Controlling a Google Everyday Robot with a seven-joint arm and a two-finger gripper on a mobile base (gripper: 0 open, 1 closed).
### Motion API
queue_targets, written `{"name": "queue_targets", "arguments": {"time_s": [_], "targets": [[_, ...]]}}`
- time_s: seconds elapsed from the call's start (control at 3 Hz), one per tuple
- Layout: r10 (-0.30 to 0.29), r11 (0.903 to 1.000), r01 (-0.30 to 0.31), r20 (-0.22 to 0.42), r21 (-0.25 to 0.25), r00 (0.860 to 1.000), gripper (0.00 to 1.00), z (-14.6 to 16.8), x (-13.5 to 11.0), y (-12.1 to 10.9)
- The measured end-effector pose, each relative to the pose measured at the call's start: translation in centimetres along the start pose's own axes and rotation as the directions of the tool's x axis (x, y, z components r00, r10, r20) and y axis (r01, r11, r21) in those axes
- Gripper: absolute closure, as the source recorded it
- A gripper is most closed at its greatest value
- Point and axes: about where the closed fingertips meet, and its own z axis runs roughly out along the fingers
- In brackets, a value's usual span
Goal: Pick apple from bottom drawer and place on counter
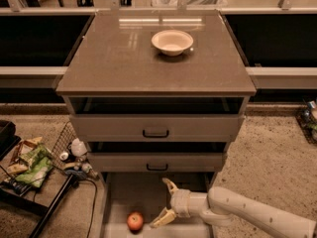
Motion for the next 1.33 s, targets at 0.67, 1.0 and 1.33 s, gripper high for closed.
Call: {"name": "queue_targets", "arguments": {"time_s": [0.67,1.0,1.33], "targets": [[0.011,0.9991,-0.012,-0.03,-0.04,0.999,0.0,8.1,9.1,-0.6],[-0.033,0.998,0.029,-0.063,-0.056,0.997,0.0,10.8,12.2,-1.1],[-0.067,0.9944,0.06,-0.083,-0.087,0.994,0.0,13.9,14.7,-0.8]]}}
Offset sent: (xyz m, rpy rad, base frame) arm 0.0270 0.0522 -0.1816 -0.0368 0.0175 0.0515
